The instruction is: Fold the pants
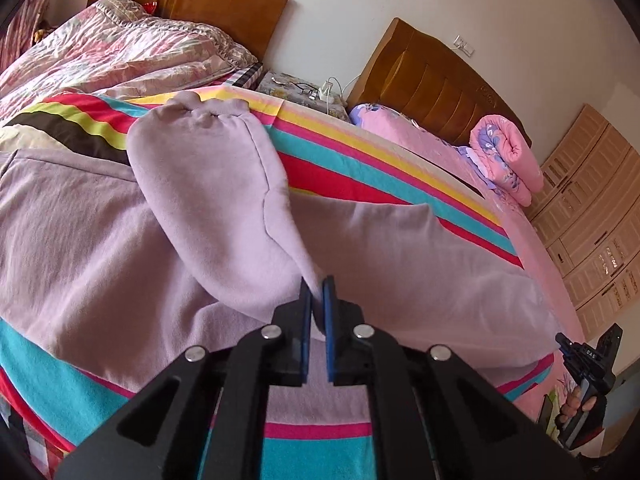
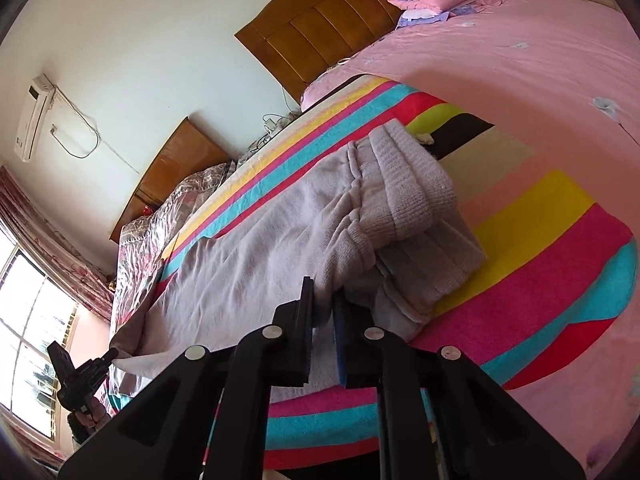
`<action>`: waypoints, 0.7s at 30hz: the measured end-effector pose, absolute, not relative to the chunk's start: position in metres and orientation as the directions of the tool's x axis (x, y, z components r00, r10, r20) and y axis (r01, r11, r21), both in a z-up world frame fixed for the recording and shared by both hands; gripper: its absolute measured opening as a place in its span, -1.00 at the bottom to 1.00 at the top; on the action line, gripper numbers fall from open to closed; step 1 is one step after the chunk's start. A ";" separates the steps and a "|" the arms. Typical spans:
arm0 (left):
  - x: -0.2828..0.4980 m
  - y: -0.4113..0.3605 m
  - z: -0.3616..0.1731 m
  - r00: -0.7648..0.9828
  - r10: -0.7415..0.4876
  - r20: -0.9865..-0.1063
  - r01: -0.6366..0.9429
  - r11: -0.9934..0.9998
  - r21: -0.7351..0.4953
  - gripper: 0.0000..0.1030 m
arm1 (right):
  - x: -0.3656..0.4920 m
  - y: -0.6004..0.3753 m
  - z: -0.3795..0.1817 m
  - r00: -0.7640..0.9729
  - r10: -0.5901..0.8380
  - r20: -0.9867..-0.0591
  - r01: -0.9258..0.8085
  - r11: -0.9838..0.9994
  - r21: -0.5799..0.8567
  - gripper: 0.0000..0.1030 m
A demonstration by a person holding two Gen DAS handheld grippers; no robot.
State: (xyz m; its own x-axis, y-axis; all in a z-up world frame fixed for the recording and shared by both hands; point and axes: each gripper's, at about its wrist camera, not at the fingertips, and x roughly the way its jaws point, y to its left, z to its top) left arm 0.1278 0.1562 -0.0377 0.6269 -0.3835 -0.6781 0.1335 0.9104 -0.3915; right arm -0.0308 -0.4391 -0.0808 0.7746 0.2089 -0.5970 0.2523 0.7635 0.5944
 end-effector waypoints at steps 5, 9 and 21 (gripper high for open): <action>0.126 0.160 -0.089 0.553 -0.365 -0.749 0.075 0.917 -0.392 -0.83 | -0.033 -0.446 -0.119 0.727 0.226 -0.649 0.325 0.718 0.615 -0.85; 0.125 0.161 -0.089 0.564 -0.364 -0.741 0.067 0.915 -0.398 -0.78 | -0.036 -0.433 -0.093 0.735 0.172 -0.656 0.315 0.770 0.555 -0.85; 0.121 0.165 -0.090 0.572 -0.321 -0.755 0.030 0.928 -0.371 -0.31 | -0.040 -0.434 -0.102 0.678 0.154 -0.718 0.390 0.753 0.530 -0.27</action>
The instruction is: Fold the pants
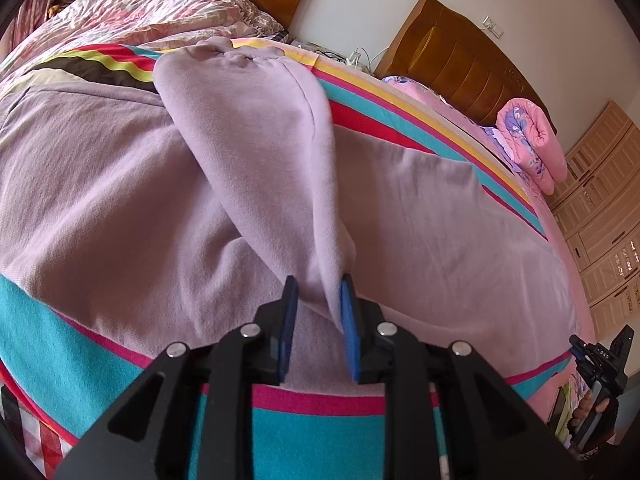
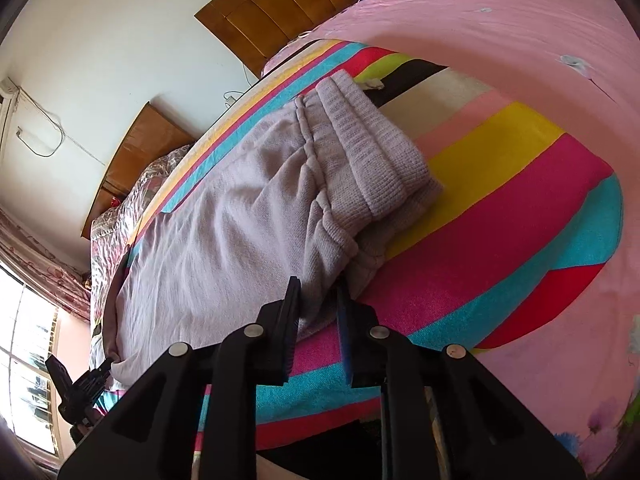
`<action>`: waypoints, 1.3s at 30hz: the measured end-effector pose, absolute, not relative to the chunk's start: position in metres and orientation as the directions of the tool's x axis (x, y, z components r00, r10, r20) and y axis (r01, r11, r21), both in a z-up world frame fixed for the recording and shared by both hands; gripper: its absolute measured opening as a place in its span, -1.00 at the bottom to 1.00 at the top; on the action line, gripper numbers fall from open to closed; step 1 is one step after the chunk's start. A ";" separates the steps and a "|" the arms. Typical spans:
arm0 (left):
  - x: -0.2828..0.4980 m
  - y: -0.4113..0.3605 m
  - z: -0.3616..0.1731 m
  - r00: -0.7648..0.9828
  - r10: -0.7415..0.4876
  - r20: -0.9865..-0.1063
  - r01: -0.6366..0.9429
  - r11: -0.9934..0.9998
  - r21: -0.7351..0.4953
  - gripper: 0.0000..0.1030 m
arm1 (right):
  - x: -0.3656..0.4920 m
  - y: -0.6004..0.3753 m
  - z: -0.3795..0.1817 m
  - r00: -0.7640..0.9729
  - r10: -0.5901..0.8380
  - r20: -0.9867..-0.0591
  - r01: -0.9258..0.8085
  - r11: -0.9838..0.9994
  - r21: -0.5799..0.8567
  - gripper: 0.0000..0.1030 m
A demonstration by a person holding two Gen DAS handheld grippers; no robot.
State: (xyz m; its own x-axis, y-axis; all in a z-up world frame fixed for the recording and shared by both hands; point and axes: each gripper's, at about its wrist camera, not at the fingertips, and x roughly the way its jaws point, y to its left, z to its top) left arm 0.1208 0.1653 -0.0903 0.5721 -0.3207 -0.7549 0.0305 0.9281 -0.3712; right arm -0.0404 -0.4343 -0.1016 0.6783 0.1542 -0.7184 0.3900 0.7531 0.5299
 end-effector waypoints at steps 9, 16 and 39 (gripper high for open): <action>0.113 0.164 -0.066 0.631 -0.348 -0.693 0.060 0.913 -0.404 0.45 | -0.006 -0.342 -0.029 0.774 0.049 -0.631 0.130 0.963 0.234 0.11; 0.121 0.150 -0.068 0.581 -0.319 -0.749 0.080 0.938 -0.337 0.46 | 0.028 -0.259 -0.089 0.586 0.167 -0.793 -0.123 0.986 0.117 0.14; 0.235 0.252 -0.002 0.723 -0.177 -0.668 -0.108 0.926 -0.362 -0.90 | 0.146 -0.163 -0.018 0.626 0.356 -0.694 -0.387 0.914 0.120 0.23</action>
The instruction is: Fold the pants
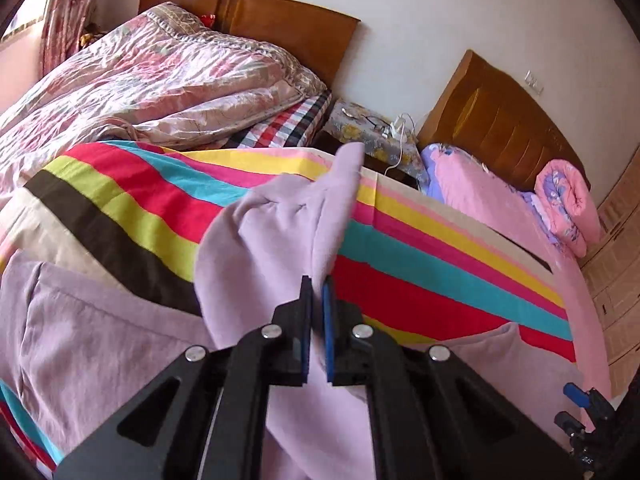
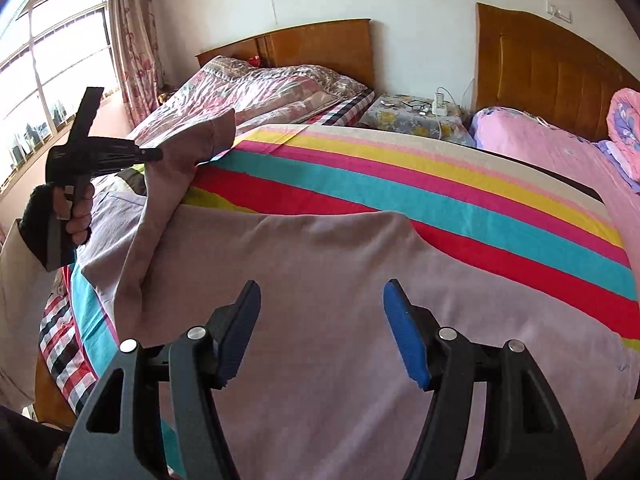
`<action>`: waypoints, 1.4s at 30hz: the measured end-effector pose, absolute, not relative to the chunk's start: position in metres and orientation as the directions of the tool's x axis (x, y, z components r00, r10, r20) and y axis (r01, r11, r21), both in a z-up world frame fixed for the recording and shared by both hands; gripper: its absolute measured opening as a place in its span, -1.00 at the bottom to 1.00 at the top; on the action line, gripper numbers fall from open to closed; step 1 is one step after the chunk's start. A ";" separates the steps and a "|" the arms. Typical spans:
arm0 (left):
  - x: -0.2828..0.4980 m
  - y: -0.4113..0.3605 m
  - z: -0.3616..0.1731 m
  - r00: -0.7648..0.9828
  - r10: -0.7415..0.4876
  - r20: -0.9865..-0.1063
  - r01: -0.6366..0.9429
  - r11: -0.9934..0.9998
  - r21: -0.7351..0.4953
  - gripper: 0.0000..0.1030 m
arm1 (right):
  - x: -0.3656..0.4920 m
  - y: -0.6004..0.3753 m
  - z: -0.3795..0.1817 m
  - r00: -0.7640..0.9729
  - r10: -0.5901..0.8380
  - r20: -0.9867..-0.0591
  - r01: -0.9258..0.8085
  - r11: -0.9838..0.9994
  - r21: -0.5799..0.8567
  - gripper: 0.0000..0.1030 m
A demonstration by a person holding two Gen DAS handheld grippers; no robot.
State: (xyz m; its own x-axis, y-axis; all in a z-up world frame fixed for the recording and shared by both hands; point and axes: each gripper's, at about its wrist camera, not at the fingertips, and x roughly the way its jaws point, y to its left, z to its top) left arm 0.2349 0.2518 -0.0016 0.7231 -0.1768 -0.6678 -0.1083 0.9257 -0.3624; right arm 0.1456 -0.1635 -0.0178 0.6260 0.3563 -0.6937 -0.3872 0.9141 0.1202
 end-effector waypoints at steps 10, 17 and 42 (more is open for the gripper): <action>0.054 0.390 -0.106 0.727 -0.165 -0.666 -0.347 0.749 -0.564 -0.44 | 0.173 -0.025 -0.049 0.388 0.519 -0.762 -0.657 0.735 0.166 0.23; 0.060 0.347 -0.049 0.789 -0.032 -0.613 -0.198 0.932 -0.304 0.39 | 0.209 0.044 -0.061 0.198 0.661 -0.724 -0.655 0.639 0.404 0.22; 0.024 0.440 -0.128 0.896 -0.195 -0.400 -0.273 0.468 -0.840 0.32 | 0.251 0.304 0.037 -0.054 0.799 -0.599 -0.822 0.305 0.481 0.66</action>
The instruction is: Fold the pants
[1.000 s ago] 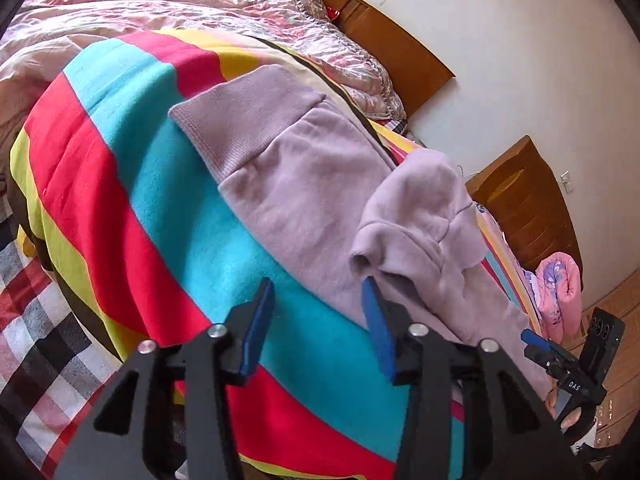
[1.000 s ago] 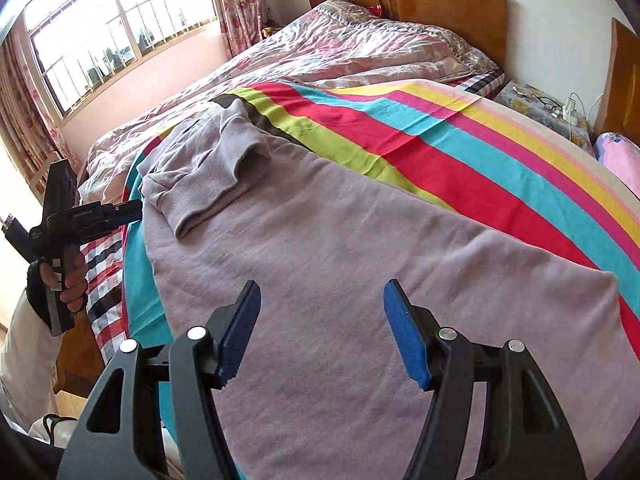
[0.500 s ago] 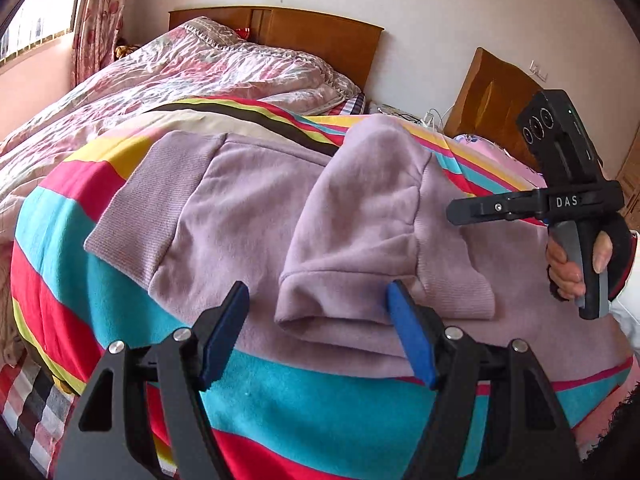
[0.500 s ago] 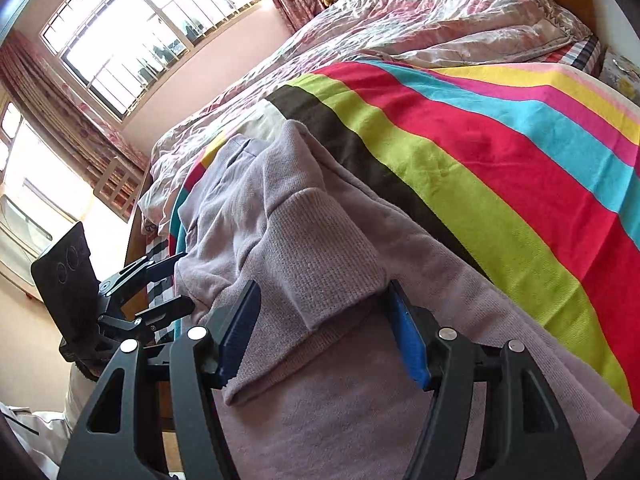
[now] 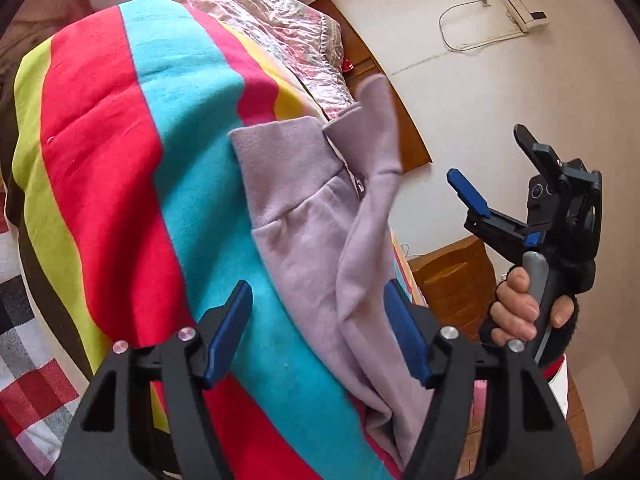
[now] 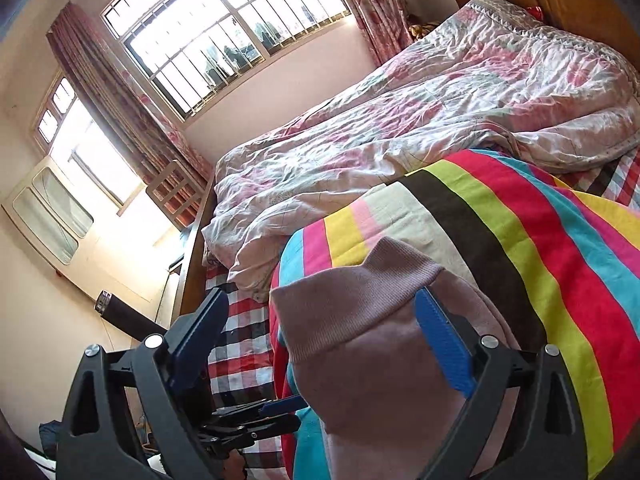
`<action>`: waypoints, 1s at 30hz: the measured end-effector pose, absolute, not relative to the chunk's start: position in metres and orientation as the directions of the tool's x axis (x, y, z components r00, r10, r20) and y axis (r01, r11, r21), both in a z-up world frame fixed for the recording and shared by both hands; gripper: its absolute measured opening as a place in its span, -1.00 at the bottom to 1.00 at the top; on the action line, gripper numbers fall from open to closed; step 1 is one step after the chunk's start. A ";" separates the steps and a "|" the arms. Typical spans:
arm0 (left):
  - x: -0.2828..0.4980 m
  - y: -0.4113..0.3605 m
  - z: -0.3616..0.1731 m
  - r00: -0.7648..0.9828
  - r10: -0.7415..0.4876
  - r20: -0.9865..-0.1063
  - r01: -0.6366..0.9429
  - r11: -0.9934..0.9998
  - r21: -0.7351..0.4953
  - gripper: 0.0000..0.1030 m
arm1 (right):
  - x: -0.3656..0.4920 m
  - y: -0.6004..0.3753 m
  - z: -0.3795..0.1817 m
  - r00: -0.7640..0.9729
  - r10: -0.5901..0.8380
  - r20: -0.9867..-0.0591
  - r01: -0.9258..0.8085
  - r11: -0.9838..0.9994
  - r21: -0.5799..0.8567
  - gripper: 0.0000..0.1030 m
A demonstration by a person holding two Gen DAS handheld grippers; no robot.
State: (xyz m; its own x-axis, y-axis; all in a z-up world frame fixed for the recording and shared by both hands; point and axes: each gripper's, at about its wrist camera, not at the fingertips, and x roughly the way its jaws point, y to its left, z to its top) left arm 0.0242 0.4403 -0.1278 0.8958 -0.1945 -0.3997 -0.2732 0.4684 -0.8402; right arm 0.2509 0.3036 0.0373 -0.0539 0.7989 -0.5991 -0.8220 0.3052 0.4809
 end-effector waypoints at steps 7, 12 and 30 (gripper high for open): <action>0.030 0.450 -0.116 0.908 -0.202 -0.367 -0.225 0.505 -0.833 0.34 | 0.233 0.215 0.003 0.062 0.734 -0.677 -0.848 0.396 0.352 0.13; 0.056 0.459 -0.114 0.892 -0.213 -0.398 -0.234 0.536 -0.811 0.31 | 0.167 0.167 -0.025 0.054 0.702 -0.710 -0.910 0.328 0.255 -0.17; 0.075 0.450 -0.077 0.904 -0.197 -0.380 -0.203 0.583 -0.787 -0.90 | 0.100 0.153 -0.058 0.240 0.582 -0.777 -0.959 0.267 -0.095 -0.86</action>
State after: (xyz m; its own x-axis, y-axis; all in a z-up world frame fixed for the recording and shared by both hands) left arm 0.0746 0.4501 -0.0765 0.9039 -0.1971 -0.3795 -0.2032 0.5828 -0.7868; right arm 0.0995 0.1535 -0.0584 0.2396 0.5823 -0.7768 -0.9589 0.2674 -0.0953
